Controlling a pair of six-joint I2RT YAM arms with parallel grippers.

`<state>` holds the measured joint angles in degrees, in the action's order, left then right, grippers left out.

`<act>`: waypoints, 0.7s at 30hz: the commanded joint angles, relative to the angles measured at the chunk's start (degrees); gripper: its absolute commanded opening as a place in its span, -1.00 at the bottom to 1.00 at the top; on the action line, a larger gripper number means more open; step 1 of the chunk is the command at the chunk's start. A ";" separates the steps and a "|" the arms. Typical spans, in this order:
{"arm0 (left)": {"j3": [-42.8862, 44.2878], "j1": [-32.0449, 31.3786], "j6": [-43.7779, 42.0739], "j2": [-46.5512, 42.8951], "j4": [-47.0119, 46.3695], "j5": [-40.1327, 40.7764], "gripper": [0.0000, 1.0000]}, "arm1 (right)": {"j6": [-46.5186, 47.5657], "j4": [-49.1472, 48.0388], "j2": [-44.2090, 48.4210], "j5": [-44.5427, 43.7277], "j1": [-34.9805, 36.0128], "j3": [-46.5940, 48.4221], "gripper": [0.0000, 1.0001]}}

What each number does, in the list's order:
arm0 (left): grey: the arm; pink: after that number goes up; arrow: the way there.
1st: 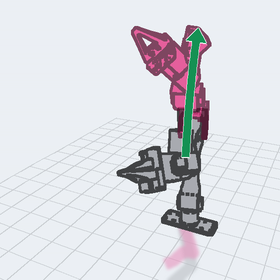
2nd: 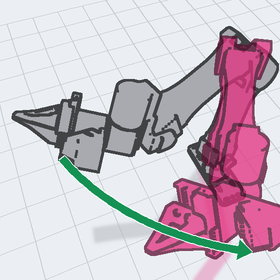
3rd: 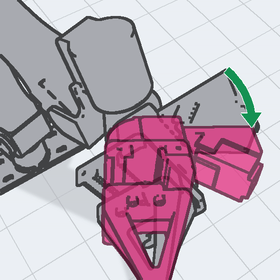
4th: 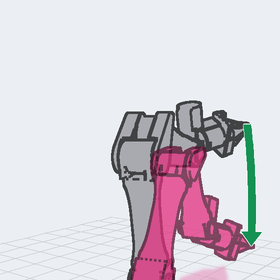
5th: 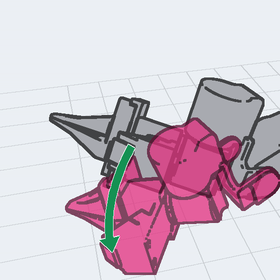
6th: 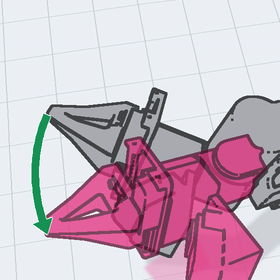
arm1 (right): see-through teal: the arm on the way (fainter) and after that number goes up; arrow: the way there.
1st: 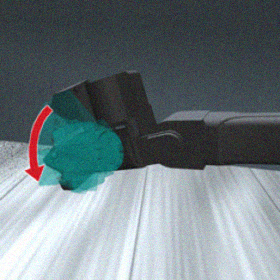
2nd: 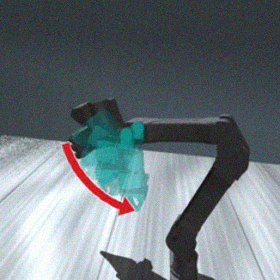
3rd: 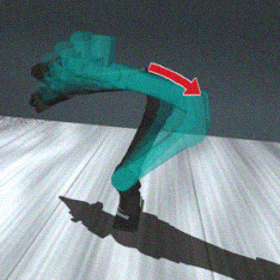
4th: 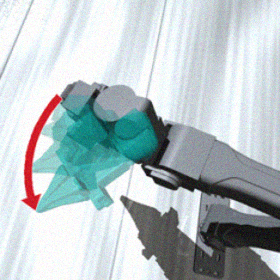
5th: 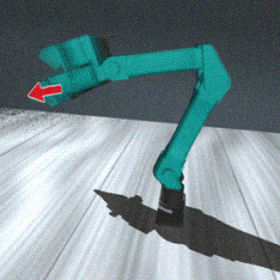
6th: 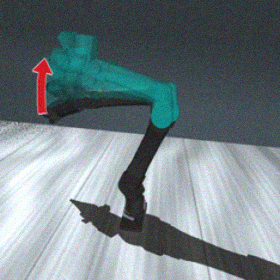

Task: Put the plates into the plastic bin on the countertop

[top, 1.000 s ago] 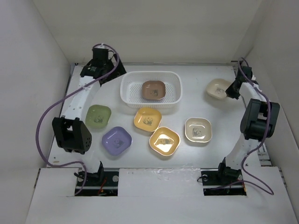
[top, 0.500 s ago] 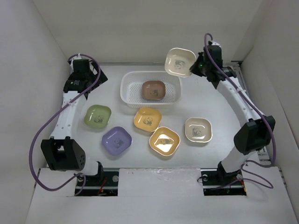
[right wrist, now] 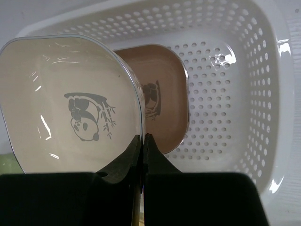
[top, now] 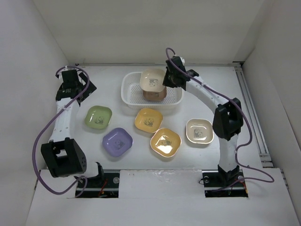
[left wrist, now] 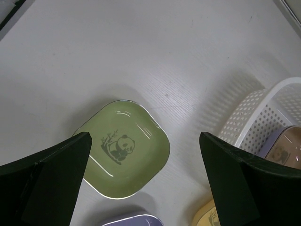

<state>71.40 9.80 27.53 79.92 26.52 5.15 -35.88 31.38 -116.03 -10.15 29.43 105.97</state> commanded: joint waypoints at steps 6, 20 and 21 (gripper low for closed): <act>-1.70 -0.13 1.65 -6.18 -2.17 4.87 0.99 | -0.24 -0.35 -3.94 -1.62 0.54 2.40 -1.00; -2.23 -0.13 0.60 -5.65 -2.18 1.88 0.99 | 0.28 -0.88 -5.88 -1.62 0.54 2.40 -0.15; -2.23 -0.13 0.60 -5.65 -2.18 1.88 0.99 | 0.80 -0.88 -5.88 -1.62 0.54 2.40 0.21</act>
<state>69.73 9.72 28.56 75.13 25.52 7.53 -35.73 32.49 -122.08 -10.98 29.69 106.19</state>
